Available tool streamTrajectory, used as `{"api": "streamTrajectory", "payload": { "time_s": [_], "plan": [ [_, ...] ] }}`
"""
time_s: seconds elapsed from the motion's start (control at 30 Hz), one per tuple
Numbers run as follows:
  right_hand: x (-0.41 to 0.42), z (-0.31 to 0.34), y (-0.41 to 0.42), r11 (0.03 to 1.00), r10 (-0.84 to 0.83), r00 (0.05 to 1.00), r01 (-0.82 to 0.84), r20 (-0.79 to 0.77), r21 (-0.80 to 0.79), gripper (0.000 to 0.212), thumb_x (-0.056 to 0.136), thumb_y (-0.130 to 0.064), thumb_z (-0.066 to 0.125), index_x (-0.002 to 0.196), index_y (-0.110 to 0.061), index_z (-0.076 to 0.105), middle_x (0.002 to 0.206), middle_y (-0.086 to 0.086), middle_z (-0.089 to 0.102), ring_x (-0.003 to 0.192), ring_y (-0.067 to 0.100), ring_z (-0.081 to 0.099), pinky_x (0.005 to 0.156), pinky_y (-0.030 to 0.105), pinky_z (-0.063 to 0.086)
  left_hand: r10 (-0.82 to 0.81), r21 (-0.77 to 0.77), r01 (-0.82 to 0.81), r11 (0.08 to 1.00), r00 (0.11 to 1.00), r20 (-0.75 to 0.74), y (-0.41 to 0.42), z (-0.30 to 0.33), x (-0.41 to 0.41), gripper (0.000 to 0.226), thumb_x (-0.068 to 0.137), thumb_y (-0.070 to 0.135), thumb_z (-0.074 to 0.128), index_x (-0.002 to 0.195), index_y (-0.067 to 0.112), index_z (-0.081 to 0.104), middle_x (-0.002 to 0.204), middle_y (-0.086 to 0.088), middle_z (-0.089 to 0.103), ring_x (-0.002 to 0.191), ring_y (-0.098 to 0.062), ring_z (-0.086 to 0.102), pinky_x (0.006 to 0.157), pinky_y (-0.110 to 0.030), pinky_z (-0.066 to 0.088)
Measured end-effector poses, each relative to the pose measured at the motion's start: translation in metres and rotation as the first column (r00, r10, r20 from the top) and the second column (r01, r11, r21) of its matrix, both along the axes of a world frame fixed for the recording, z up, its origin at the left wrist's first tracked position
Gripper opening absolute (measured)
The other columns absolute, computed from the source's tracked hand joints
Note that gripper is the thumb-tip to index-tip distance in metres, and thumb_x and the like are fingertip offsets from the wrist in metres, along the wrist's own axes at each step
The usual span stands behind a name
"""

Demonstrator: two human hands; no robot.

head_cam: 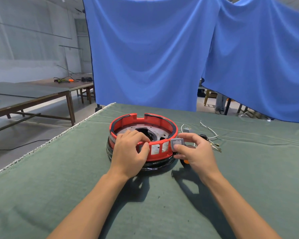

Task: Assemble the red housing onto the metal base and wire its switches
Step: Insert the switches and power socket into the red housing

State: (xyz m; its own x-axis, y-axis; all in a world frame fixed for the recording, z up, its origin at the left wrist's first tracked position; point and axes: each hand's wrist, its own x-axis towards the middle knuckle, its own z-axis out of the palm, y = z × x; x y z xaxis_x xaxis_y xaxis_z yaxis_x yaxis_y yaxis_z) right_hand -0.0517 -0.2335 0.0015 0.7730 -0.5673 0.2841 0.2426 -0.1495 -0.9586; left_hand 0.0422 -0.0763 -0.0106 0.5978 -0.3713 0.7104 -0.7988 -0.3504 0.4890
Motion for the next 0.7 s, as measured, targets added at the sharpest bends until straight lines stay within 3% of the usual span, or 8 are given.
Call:
{"api": "streamTrajectory", "payload": {
  "time_s": [0.1, 0.27, 0.37, 0.5, 0.6, 0.7],
  "plan": [
    [0.000, -0.001, -0.001, 0.997, -0.012, 0.999, 0.009, -0.041, -0.072, 0.028, 0.079, 0.008, 0.067, 0.096, -0.014, 0.067, 0.105, 0.017, 0.066, 0.080, 0.024, 0.066, 0.059, 0.028, 0.059, -0.002, -0.007, 0.002, 1.000, 1.000, -0.009, 0.000, 0.001, 0.000, 0.014, 0.077, 0.021, 0.055, 0.076, 0.017, 0.068, 0.079, 0.011, 0.064, 0.083, -0.013, 0.055, 0.079, -0.030, 0.033],
    [-0.002, 0.000, -0.001, 0.977, -0.104, 0.994, 0.094, -0.042, -0.192, 0.020, 0.076, -0.004, 0.074, 0.086, -0.021, 0.071, 0.085, 0.009, 0.073, 0.071, 0.019, 0.065, 0.065, 0.030, 0.052, -0.004, 0.008, 0.004, 1.000, 1.000, -0.022, 0.000, 0.002, -0.001, 0.014, 0.077, 0.022, 0.054, 0.077, 0.018, 0.067, 0.080, 0.011, 0.064, 0.084, -0.013, 0.056, 0.081, -0.032, 0.035],
    [-0.003, 0.005, 0.002, 0.997, -0.076, 0.997, 0.076, -0.003, -0.014, 0.016, 0.077, 0.001, 0.072, 0.088, -0.012, 0.070, 0.076, 0.003, 0.069, 0.057, 0.011, 0.063, 0.052, 0.019, 0.052, 0.009, 0.038, -0.009, 0.999, 1.000, 0.005, 0.000, 0.002, -0.001, 0.013, 0.078, 0.021, 0.054, 0.078, 0.018, 0.067, 0.081, 0.008, 0.065, 0.084, -0.015, 0.055, 0.080, -0.032, 0.035],
    [-0.004, 0.013, 0.006, 0.914, 0.043, 0.989, -0.097, 0.143, 0.393, 0.022, 0.077, 0.015, 0.062, 0.087, -0.004, 0.057, 0.076, 0.013, 0.066, 0.068, 0.024, 0.069, 0.061, 0.029, 0.060, 0.060, 0.073, -0.068, 0.995, 0.992, 0.110, -0.003, 0.004, -0.006, 0.016, 0.076, 0.018, 0.053, 0.082, 0.014, 0.068, 0.083, 0.004, 0.066, 0.084, -0.020, 0.056, 0.080, -0.030, 0.035],
    [-0.004, 0.014, 0.009, 0.868, 0.151, 0.977, -0.203, 0.148, 0.454, 0.021, 0.077, 0.008, 0.066, 0.087, -0.006, 0.054, 0.074, 0.014, 0.069, 0.067, 0.026, 0.071, 0.059, 0.030, 0.059, 0.033, 0.093, -0.043, 0.995, 0.994, 0.108, -0.006, 0.005, -0.008, 0.019, 0.076, 0.015, 0.052, 0.084, 0.012, 0.069, 0.085, 0.002, 0.067, 0.087, -0.022, 0.058, 0.082, -0.035, 0.039],
    [-0.005, 0.011, 0.009, 0.896, 0.196, 0.978, -0.205, 0.066, 0.393, 0.023, 0.074, 0.000, 0.071, 0.093, -0.005, 0.057, 0.079, 0.013, 0.072, 0.070, 0.026, 0.072, 0.056, 0.028, 0.057, -0.008, 0.054, 0.006, 0.999, 1.000, 0.021, -0.004, 0.005, -0.007, 0.021, 0.078, 0.015, 0.049, 0.082, 0.012, 0.070, 0.084, 0.003, 0.067, 0.088, -0.019, 0.059, 0.084, -0.036, 0.038]
  ]
}}
